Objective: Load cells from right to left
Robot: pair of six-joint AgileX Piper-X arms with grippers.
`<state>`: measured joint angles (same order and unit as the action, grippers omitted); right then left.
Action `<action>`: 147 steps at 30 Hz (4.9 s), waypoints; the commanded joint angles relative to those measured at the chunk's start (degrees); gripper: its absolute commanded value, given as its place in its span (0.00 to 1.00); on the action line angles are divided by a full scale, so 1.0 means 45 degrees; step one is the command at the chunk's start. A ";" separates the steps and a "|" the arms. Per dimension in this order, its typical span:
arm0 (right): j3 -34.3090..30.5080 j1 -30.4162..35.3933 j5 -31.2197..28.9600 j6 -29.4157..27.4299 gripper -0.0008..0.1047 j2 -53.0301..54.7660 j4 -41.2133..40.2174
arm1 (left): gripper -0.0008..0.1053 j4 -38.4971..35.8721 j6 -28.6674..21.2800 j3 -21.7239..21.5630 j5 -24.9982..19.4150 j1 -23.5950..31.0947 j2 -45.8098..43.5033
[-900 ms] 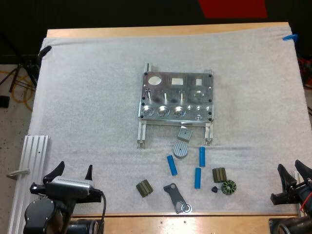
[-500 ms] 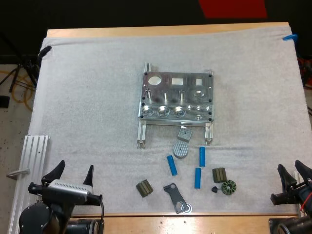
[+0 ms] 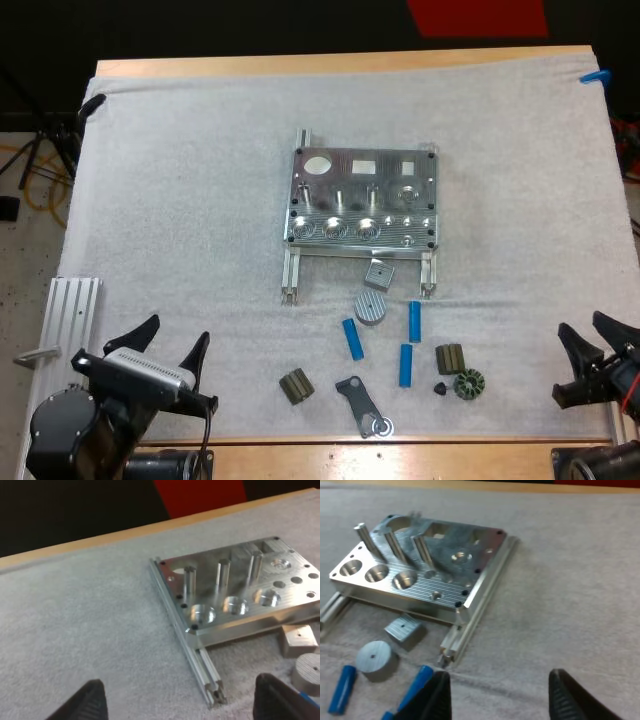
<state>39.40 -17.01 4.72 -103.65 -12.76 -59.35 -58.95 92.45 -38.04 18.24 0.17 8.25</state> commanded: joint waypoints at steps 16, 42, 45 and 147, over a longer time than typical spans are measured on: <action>0.1264 0.0011 0.1549 -0.0068 0.43 -0.2071 -0.0118 | 0.57 -0.0078 -0.0919 -0.0104 -0.0286 -0.2141 0.1517; 0.1264 0.0011 0.2362 -0.0068 0.43 -0.2071 -0.2192 | 0.57 0.0414 -0.0797 -0.1466 -0.2435 -0.7605 0.8516; 0.1264 0.0011 0.2362 -0.0068 0.43 -0.2071 -0.2212 | 0.57 0.0525 -0.0518 -0.1587 -0.2498 -0.8195 0.9387; 0.1264 -0.0750 0.2538 -0.0567 0.43 -0.2071 -0.1757 | 0.14 0.2071 0.2851 -0.1804 -0.2257 -0.9870 1.5328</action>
<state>44.39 -20.30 15.34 -105.71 -22.04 -68.01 -48.95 106.69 -46.20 9.47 -44.07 77.95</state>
